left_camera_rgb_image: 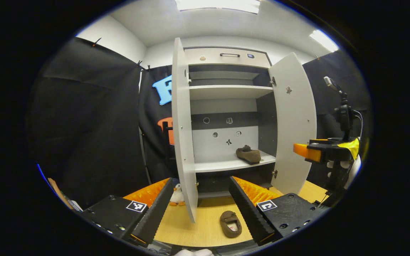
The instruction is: Grab one shoe with the right hand and put it into the shoe cabinet, grab the other shoe with the left hand and put it into the shoe cabinet; then close the right door with the right hand and the left door with the left hand.
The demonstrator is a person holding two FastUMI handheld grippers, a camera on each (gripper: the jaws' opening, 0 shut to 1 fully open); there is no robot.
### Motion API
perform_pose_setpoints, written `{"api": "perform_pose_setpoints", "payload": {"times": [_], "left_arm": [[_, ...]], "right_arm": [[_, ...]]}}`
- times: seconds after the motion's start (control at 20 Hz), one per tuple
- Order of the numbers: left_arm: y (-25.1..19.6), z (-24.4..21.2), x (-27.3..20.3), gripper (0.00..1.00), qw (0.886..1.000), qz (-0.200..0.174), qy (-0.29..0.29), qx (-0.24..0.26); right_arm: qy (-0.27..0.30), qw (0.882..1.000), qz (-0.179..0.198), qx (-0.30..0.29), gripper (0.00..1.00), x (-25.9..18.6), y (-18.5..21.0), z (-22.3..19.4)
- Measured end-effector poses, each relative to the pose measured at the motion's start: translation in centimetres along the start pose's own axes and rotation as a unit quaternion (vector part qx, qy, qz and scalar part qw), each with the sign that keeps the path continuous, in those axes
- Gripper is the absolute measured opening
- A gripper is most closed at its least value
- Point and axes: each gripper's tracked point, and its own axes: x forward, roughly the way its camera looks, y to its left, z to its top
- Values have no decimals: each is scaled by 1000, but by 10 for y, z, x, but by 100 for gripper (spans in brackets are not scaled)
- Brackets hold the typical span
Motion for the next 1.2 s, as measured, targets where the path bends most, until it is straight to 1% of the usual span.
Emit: {"api": "perform_pose_setpoints", "payload": {"times": [0.05, 0.15, 0.3, 0.4, 0.5, 0.7, 0.75, 0.8, 0.9, 1.2], "left_arm": [[-2, -2, 2, 96, 1000, -4, 2, 4], [-11, -14, 8, 96, 1000, -9, 13, 6], [-30, -31, 23, 96, 999, -24, 29, -1], [-45, -45, 36, 96, 999, -32, 42, 2], [-65, -69, 47, 96, 997, -50, 60, -4], [-90, -139, 69, 96, 990, -63, 123, -13], [-96, -160, 73, 100, 987, -66, 142, -23], [-99, -178, 77, 96, 985, -67, 158, -28], [-104, -220, 86, 97, 978, -64, 193, -34], [-101, -321, 117, 97, 964, -59, 260, -3]], "right_arm": [[-6, 1000, -5, 4, 100, -12, -7, -8], [1, 1000, -15, -1, 100, -28, -20, -26], [9, 999, -31, -8, 100, -33, -45, -26], [11, 999, -30, -6, 100, -32, -54, -26], [16, 1000, -24, -11, 100, -33, -58, -27], [36, 999, -25, -16, 100, -33, -76, -37], [43, 999, -28, -16, 100, -33, -82, -41], [48, 998, -32, -16, 100, -32, -88, -44], [65, 997, -39, -17, 100, -32, -99, -55], [107, 992, -57, -27, 100, -31, -118, -78]]}}
